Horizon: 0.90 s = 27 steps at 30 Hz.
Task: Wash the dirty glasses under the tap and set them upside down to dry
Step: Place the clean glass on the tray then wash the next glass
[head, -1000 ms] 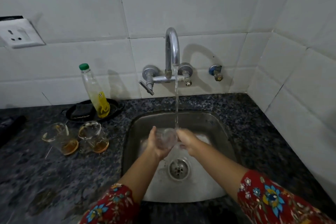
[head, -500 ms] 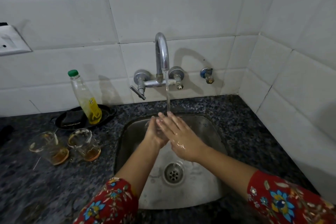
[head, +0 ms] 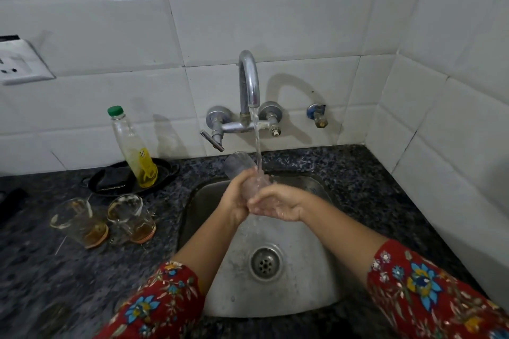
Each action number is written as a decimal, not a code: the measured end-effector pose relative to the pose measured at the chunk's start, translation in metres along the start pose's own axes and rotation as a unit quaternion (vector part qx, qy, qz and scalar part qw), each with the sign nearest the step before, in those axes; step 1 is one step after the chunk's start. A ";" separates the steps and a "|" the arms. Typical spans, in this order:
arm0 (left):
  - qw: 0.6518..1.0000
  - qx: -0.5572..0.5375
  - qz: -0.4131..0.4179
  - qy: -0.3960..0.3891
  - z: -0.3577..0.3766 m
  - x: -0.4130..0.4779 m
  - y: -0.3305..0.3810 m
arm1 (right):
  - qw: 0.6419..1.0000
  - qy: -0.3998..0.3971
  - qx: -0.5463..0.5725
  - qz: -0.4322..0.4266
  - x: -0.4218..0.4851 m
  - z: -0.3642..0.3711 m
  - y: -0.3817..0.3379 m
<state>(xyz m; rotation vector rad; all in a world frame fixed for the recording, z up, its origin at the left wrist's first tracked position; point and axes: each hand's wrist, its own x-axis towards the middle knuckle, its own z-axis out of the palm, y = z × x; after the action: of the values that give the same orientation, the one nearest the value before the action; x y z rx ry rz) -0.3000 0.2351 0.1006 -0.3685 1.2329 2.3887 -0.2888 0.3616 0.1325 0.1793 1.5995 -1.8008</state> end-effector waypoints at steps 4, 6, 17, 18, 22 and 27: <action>0.999 0.029 0.025 0.011 -0.001 -0.001 0.001 | 0.999 0.045 -0.027 -0.012 0.004 0.001 0.011; 0.990 0.093 0.073 0.070 0.004 0.004 -0.002 | 0.948 0.193 -0.240 -0.076 0.010 0.006 0.018; 0.990 0.115 0.084 0.001 -0.003 -0.004 0.001 | 0.983 0.093 -0.140 -0.068 -0.009 0.007 0.040; 0.986 0.134 0.100 0.022 0.001 -0.006 -0.001 | 0.977 0.127 -0.149 -0.081 -0.006 0.007 0.042; 0.990 0.101 0.020 -0.098 -0.008 -0.010 0.011 | 0.999 -0.048 0.002 -0.017 -0.012 -0.004 0.047; 0.971 0.224 0.083 0.022 -0.005 -0.005 0.000 | 0.984 0.092 -0.107 -0.112 -0.005 0.004 0.047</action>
<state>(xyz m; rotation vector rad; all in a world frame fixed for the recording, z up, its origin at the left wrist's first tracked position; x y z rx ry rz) -0.2956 0.2303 0.0999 -0.1806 1.8324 2.1506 -0.2561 0.3609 0.0981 0.0686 2.0001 -1.8044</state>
